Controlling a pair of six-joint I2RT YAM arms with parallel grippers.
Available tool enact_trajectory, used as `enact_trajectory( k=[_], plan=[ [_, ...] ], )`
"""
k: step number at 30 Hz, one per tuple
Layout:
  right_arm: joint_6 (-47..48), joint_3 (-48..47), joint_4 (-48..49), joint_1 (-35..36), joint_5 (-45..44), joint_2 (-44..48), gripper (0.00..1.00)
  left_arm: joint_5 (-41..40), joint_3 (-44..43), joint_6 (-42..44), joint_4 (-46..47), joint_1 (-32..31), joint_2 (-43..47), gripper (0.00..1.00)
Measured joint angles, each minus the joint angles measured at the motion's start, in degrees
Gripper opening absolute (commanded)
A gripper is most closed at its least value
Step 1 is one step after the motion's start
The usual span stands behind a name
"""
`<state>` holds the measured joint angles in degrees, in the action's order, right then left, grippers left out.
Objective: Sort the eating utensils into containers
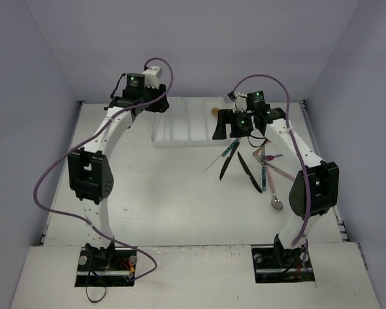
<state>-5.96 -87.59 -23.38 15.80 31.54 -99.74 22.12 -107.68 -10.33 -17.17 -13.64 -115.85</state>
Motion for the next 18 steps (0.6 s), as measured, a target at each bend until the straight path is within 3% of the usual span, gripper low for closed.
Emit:
enact_trajectory(
  k=[5, 8, 12, 18],
  plan=[
    [-0.02, 0.0, 0.0, -3.53, -0.97, 0.0, 0.82, -1.6, -0.02, 7.05, -7.5, -10.98, 9.77, 0.43],
    [-0.02, 0.0, -0.02, -7.15, -1.28, 0.04, 0.82, -0.98, 0.7, 10.36, -11.06, -18.51, 11.32, 0.41],
    [-0.07, 0.0, 0.0, -13.99, -1.39, 0.76, 0.82, -0.5, 0.74, 13.33, -18.24, -23.74, 6.76, 0.4],
    [-0.39, 0.9, 0.04, -26.54, -1.34, 3.65, 0.82, -1.68, 0.6, 14.72, -26.38, -25.41, -3.8, 0.4]
  ],
)
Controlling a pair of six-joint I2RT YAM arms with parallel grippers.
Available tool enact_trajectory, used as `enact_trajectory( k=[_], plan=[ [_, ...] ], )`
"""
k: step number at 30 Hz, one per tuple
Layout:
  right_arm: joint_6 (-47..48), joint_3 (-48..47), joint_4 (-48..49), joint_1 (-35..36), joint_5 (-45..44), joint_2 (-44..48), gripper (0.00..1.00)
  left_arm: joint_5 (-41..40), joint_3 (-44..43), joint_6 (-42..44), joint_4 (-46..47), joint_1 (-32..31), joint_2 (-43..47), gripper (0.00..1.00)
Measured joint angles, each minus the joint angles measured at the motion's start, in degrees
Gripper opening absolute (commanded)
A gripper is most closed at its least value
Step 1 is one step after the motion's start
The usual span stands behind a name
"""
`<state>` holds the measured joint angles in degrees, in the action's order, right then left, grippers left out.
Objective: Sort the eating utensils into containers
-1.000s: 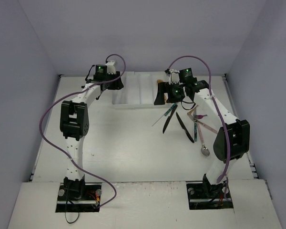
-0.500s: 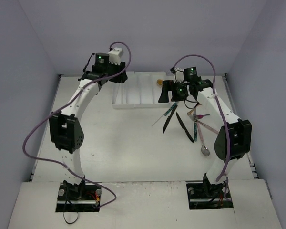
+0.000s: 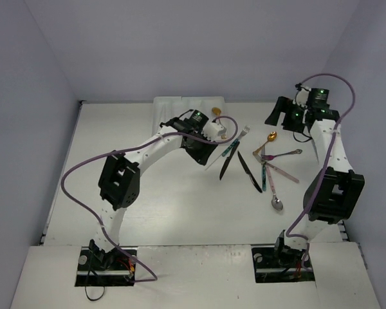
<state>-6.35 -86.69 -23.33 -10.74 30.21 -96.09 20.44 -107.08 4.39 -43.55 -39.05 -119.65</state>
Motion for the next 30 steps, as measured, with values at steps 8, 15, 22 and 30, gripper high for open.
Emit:
enact_trajectory(
  k=[8, 15, 22, 30],
  plan=[
    [-0.33, 3.36, -0.06, -7.72, 0.61, 3.06, 0.82, -0.8, -4.67, 0.15, -4.11, -2.22, -7.52, 0.4],
    [-0.29, 4.71, -0.27, -7.94, 2.08, 3.32, 0.82, -0.94, -11.28, 0.08, -4.08, -2.62, -12.68, 0.4],
    [-0.29, 4.73, -0.27, -7.98, 3.25, 3.35, 0.82, -2.65, -16.12, -0.15, -4.39, -2.62, -18.79, 0.39],
    [-0.31, 4.73, -0.26, -7.98, 4.35, 3.35, 0.82, -5.5, -18.59, -0.22, -3.86, -2.75, -20.62, 0.13]
  ],
)
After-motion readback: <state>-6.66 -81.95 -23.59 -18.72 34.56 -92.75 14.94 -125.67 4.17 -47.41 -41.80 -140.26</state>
